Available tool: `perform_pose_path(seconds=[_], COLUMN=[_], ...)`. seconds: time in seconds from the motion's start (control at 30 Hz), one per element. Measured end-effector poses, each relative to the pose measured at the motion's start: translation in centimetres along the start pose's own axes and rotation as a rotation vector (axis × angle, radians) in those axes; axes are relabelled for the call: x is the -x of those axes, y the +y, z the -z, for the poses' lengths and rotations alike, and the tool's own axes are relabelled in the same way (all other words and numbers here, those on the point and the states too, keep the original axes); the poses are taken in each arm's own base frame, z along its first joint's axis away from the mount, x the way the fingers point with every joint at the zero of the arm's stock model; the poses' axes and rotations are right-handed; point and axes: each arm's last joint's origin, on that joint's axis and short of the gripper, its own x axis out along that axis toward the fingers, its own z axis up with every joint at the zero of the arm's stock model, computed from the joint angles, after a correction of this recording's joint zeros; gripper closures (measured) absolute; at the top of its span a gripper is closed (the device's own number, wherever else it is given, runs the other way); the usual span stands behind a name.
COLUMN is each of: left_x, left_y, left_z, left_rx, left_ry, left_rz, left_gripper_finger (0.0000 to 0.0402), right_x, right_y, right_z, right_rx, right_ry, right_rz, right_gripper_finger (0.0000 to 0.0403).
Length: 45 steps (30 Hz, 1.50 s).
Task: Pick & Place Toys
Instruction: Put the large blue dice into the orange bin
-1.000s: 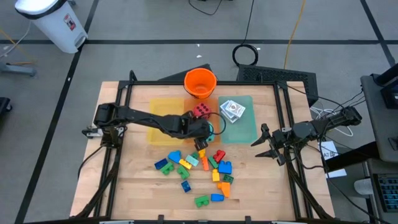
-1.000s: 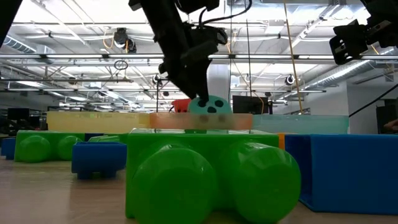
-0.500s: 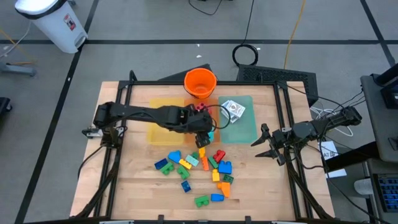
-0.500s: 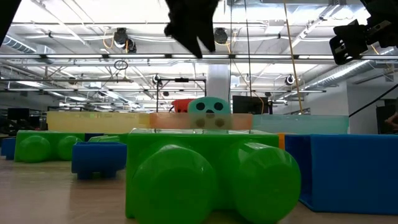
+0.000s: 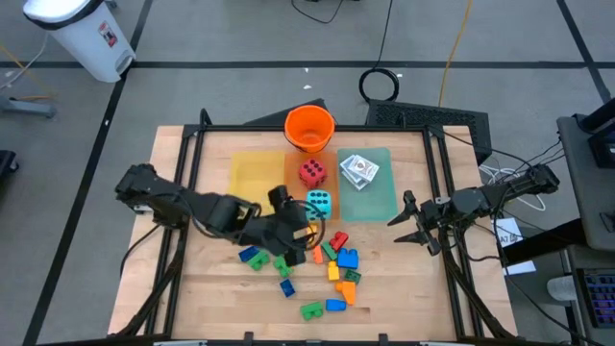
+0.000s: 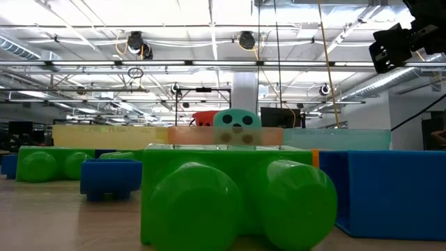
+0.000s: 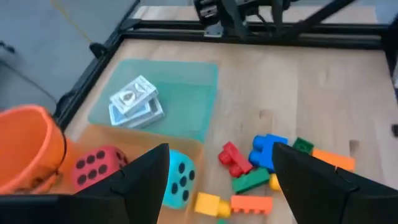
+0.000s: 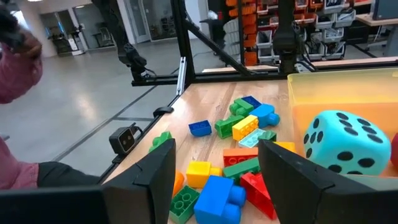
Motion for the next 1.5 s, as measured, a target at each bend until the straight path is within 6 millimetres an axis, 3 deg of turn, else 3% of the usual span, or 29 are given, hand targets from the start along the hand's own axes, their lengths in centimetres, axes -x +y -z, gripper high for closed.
perform_pose_path(seconds=[0.13,0.27,0.4,0.5,0.7,0.87,1.0,1.13,1.37,1.5], left_x=[-1.0,-1.1,-1.0,-1.4,0.4,0.6,-0.1,-0.8,-1.2,-1.4], left_y=[-1.3,-3.8,-4.7,-3.1,1.9,5.0,6.6,7.4,7.9,8.2], left_z=[1.6,3.1,6.5,9.5,12.5,14.5,16.3,17.0,16.8,16.7], left_rx=[0.046,0.032,0.059,0.110,0.230,0.247,0.247,0.272,0.265,0.257], left_ry=[-0.007,-0.128,-0.217,-0.173,-0.297,-0.427,-0.417,-0.393,-0.382,-0.383], left_rz=[0.020,0.067,0.035,0.019,-0.010,0.009,-0.010,-0.014,0.031,0.034], left_gripper_finger=[0.0119,0.0119,0.0119,0.0119,0.0119,0.0119,0.0119,0.0119,0.0119,0.0119], right_x=[-0.8,-2.4,-4.4,-6.2,-10.7,-14.8,-17.3,-18.4,-18.1,-18.1], right_y=[-0.2,-0.3,-0.3,-0.8,-3.3,-5.5,-7.3,-8.7,-11.0,-10.5], right_z=[0.2,0.5,0.6,0.5,-0.8,-0.9,0.0,1.1,1.9,1.0], right_rx=[-0.075,-0.120,-0.131,-0.122,-0.114,-0.131,-0.122,-0.137,-0.113,-0.058], right_ry=[-0.060,-0.085,-0.078,-0.037,0.067,0.152,0.223,0.275,0.295,0.265], right_rz=[0.062,0.060,0.066,0.159,0.313,0.325,0.330,0.329,0.497,0.468], right_gripper_finger=[0.0206,0.0206,0.0206,0.0206,0.0225,0.0291,0.0356,0.0397,0.0385,0.0395])
